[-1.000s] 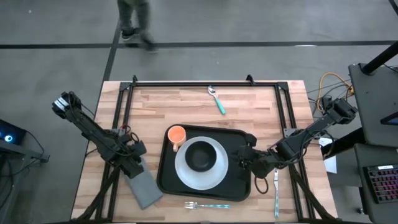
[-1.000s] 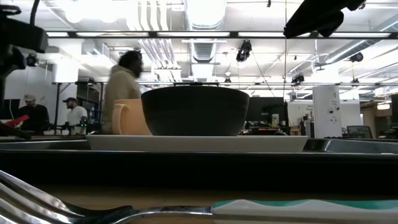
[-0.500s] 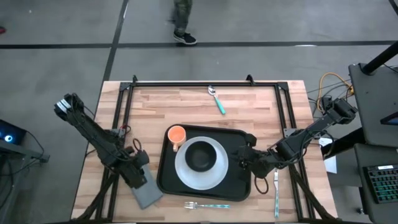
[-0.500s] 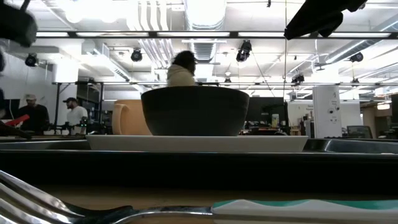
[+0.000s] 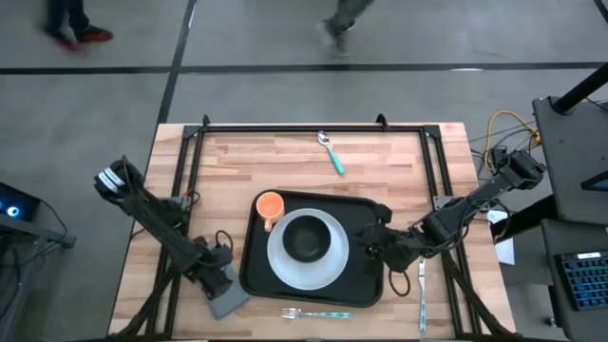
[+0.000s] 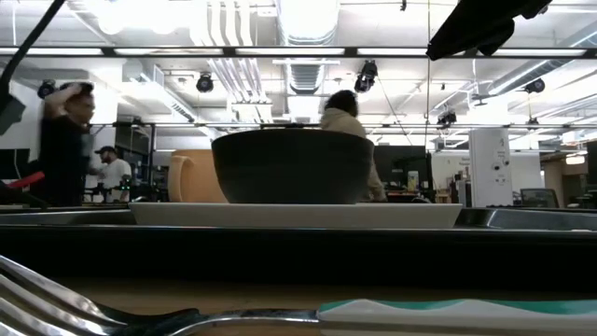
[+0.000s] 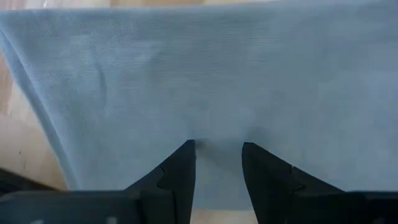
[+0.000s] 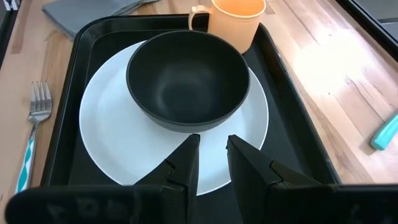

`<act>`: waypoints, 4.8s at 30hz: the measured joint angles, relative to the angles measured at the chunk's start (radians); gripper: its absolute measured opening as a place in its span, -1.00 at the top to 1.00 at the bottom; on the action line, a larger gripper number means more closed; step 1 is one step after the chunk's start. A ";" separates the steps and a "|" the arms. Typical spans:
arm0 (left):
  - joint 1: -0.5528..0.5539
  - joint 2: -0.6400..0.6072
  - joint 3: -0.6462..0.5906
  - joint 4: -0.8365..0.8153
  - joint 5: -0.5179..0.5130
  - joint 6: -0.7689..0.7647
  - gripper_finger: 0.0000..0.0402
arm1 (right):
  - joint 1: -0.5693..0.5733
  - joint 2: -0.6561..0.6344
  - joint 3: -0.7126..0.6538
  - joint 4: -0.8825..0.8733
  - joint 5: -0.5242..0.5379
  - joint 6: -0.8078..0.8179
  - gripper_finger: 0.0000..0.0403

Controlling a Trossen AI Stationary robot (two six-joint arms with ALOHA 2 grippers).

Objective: Set up tray
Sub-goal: Put the gray napkin on the black tray to the right of the white plate

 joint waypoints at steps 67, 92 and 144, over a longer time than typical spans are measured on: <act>0.233 -0.599 -0.197 -0.313 -0.592 0.016 0.44 | 0.000 0.000 0.004 0.027 0.001 -0.077 0.63; 0.603 -0.544 -0.290 -0.097 -0.384 0.607 0.44 | 0.000 0.000 0.003 0.034 -0.001 -0.066 0.63; 0.801 -0.241 -0.338 0.209 -0.092 0.764 0.44 | 0.000 0.000 0.002 0.034 -0.044 -0.029 0.63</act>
